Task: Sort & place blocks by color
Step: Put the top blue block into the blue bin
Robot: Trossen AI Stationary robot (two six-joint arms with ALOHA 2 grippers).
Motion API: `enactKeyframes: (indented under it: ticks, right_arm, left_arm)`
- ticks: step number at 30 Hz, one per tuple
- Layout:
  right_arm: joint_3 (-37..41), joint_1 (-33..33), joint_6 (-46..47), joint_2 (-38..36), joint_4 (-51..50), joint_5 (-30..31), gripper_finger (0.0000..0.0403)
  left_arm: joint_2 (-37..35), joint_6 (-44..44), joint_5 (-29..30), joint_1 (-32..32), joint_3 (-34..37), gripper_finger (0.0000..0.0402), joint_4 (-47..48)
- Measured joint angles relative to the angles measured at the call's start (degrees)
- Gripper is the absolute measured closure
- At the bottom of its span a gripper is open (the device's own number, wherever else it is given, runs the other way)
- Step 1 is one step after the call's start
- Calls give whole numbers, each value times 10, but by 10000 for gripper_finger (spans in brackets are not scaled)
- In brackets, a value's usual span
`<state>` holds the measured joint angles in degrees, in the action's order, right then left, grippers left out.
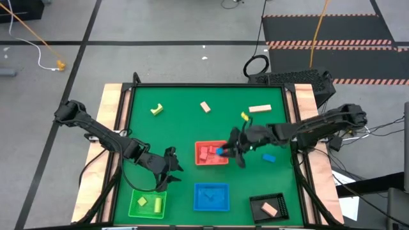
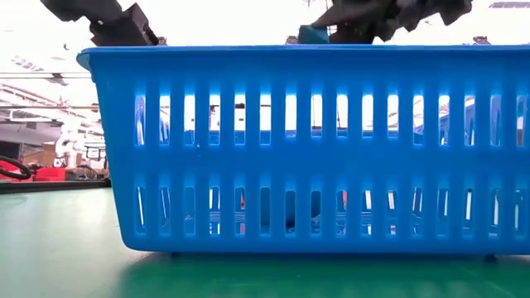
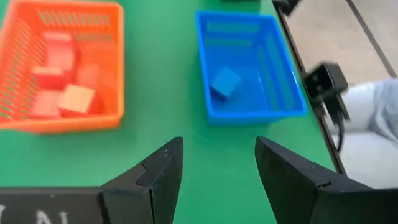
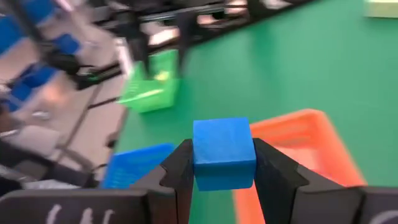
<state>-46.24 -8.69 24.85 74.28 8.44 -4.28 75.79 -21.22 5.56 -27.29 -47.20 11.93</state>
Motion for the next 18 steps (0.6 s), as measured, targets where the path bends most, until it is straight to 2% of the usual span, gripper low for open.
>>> enactKeyframes:
  ticks: [7,13,18]
  right_arm:
    - [0,-100,23,92,159,29,287]
    - [0,-144,56,186,301,33,287]
    - [0,-161,86,232,341,32,284]
  left_arm:
    - [0,-1,71,0,0,199,-43]
    - [0,0,77,2,0,199,-68]
    - [0,0,80,4,0,199,-82]
